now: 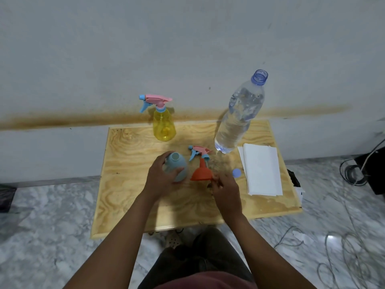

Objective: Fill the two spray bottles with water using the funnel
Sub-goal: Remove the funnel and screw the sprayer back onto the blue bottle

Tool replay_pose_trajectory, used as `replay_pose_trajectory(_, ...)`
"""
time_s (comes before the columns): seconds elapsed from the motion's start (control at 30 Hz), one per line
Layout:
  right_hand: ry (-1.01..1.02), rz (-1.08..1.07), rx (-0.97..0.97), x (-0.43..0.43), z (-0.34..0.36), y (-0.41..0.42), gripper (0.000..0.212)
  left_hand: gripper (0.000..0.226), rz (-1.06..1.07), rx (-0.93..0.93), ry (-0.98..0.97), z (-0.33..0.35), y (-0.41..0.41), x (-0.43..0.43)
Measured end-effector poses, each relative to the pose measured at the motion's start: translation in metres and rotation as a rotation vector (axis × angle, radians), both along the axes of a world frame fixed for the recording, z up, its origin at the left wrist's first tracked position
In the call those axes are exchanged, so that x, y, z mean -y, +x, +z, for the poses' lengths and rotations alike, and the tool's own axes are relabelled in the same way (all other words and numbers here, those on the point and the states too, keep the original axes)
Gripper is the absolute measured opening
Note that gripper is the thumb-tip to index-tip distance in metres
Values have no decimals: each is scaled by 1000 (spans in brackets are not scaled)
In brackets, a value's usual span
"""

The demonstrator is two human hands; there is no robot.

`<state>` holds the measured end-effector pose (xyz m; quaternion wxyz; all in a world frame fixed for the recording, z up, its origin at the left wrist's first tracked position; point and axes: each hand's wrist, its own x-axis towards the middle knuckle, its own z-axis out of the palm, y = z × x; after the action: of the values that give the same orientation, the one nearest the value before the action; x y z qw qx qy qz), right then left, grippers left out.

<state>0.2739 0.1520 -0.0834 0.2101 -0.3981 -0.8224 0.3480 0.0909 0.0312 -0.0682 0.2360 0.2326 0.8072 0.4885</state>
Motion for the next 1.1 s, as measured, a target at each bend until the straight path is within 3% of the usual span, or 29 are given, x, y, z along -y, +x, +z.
replay_pose_trajectory(0.27, 437, 8, 267, 1, -19, -1, 8, 62, 7, 42, -7, -2, -8, 3)
replay_pose_trajectory(0.47, 348, 45, 416, -17, -36, 5, 13, 64, 25, 50, -10, -1, 1, -3)
replay_pose_trajectory(0.63, 332, 66, 360, -31, -31, 9, 13, 66, 11, 64, -8, 1, 1, -1)
replay_pose_trajectory(0.77, 182, -9, 253, -53, -11, -14, 20, 64, 16, 80, 19, 3, 4, -1)
replay_pose_trajectory(0.93, -180, 95, 451, -83, -2, -65, 44, 62, 30, 98, 41, 3, 6, 0)
replay_pose_trajectory(1.1, -111, 204, 560, -90, -7, -86, 43, 56, 51, 116, 77, -1, 9, -1)
